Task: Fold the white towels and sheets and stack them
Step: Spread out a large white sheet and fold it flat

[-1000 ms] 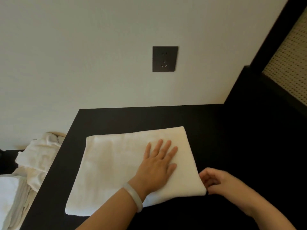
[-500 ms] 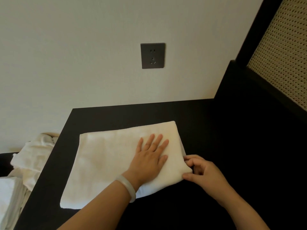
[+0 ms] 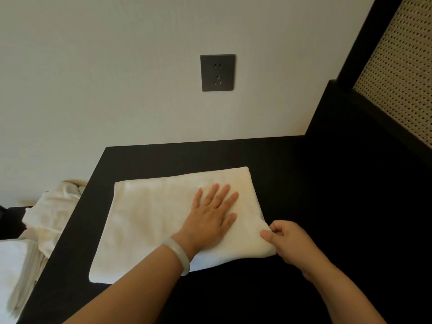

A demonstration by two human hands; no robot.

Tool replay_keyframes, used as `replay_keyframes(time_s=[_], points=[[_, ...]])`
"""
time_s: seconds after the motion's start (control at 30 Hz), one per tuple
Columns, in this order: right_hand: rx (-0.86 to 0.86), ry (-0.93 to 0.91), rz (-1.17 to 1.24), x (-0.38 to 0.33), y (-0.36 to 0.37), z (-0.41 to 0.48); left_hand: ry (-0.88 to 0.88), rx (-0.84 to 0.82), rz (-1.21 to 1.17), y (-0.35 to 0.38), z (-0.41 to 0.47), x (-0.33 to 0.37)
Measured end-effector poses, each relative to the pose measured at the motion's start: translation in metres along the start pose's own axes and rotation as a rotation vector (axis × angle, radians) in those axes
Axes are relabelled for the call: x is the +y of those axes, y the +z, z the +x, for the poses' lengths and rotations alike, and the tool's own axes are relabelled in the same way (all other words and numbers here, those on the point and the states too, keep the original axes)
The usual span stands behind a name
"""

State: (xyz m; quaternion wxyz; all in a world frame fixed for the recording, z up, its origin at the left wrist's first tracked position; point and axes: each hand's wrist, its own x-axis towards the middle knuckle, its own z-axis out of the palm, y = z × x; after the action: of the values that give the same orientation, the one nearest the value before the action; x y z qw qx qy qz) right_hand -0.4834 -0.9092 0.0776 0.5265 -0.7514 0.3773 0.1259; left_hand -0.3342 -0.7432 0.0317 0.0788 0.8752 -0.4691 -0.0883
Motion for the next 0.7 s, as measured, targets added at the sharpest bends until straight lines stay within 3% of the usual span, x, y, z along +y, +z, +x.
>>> replay_keyframes(time_s=[0.23,0.4,0.5,0.7], points=[[0.089,0.168,0.056,0.016,0.007,0.005,0.037,0.051,0.034,-0.001,-0.005,0.002],[-0.106,0.210,0.133,0.016,-0.012,0.002,-0.031,-0.030,0.004,-0.001,-0.004,0.021],[-0.131,0.185,0.192,0.019,-0.011,-0.003,-0.021,-0.006,-0.018,0.017,-0.014,0.047],[0.007,0.133,0.153,0.017,-0.004,-0.007,-0.029,0.054,0.055,0.024,-0.015,0.052]])
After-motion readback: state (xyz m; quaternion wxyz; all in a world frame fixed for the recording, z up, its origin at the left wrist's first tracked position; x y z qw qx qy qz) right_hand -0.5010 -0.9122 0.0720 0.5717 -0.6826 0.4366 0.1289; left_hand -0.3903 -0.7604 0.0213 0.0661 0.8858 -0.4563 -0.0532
